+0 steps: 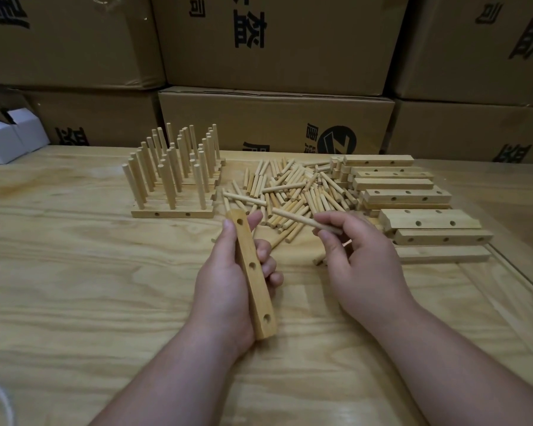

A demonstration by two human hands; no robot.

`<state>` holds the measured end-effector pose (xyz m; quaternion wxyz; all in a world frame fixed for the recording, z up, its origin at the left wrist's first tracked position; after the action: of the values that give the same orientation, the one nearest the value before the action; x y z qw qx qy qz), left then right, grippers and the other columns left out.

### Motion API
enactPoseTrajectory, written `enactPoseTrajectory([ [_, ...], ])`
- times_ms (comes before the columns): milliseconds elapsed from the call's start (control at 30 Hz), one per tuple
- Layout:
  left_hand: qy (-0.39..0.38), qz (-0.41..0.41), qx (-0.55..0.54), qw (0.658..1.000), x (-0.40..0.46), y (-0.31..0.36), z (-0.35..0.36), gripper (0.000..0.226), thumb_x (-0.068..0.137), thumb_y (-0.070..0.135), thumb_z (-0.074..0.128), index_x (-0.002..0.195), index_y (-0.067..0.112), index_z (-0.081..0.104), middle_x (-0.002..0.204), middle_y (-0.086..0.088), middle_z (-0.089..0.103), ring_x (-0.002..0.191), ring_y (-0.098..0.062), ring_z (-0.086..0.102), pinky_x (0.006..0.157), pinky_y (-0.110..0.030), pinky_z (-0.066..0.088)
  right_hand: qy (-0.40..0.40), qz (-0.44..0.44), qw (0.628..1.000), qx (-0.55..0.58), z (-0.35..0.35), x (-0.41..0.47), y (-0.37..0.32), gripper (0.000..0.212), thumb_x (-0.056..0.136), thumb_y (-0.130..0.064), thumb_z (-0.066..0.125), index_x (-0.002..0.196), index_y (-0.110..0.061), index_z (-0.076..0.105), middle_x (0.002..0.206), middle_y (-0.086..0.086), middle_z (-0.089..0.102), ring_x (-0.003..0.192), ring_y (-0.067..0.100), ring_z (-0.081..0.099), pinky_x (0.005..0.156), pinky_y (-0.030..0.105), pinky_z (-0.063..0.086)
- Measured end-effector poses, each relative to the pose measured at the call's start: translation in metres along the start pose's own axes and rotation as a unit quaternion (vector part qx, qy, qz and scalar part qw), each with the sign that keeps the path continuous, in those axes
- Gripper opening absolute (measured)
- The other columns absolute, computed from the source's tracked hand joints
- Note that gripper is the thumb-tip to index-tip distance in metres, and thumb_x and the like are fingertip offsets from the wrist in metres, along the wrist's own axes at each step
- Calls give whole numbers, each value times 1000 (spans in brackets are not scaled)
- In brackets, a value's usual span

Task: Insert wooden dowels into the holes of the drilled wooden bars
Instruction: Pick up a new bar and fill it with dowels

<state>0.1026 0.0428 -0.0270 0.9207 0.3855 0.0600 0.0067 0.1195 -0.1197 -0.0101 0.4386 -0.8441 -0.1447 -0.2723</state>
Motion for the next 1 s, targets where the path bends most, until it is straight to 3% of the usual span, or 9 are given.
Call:
enactPoseTrajectory([
  [167, -18, -6, -3, 1000, 1, 0, 0, 40, 103, 36, 40, 119, 15, 71, 67, -1, 45, 54, -13, 37, 49, -27, 37, 16, -22, 999, 48, -1, -3, -3, 23, 98, -14, 63, 114, -29, 68, 100, -18, 67, 92, 4, 64, 77, 14, 48],
  [333, -37, -4, 31, 999, -1, -1, 2, 37, 103, 36, 45, 126, 21, 69, 70, -1, 48, 57, -14, 38, 51, -26, 37, 13, -77, 996, 33, 0, -3, -8, 19, 98, -8, 61, 110, -20, 69, 99, -21, 59, 87, 1, 59, 71, 5, 41],
  [533, -41, 6, 41, 998, -2, -1, 3, 42, 104, 37, 38, 129, 18, 67, 70, -3, 46, 58, -15, 36, 54, -28, 35, 11, -93, 994, 50, -1, -2, -9, 18, 98, -11, 58, 111, -18, 68, 101, -19, 56, 88, 5, 59, 71, 7, 41],
  [667, -28, 21, 92, 995, 0, -3, 2, 32, 103, 38, 48, 119, 23, 73, 70, -1, 48, 56, -12, 39, 53, -28, 37, 20, -108, 992, 59, -2, -2, -11, 17, 99, -13, 55, 110, -15, 67, 101, -18, 54, 86, 6, 58, 71, 10, 42],
  [1000, -51, 20, 147, 988, -2, -4, 5, 34, 105, 35, 45, 122, 20, 70, 69, -1, 49, 56, -12, 40, 55, -29, 38, 46, -110, 992, 50, -6, -1, -14, 14, 99, -11, 53, 106, -13, 66, 96, -17, 55, 83, -1, 54, 71, 6, 38],
])
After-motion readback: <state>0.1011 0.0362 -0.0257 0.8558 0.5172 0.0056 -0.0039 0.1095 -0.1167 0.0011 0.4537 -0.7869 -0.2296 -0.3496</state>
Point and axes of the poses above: each hand's wrist, its own x-axis towards the middle knuckle, its own z-axis out of the palm, y = z × x, the point moved 3 cm from there along x, towards the middle knuckle
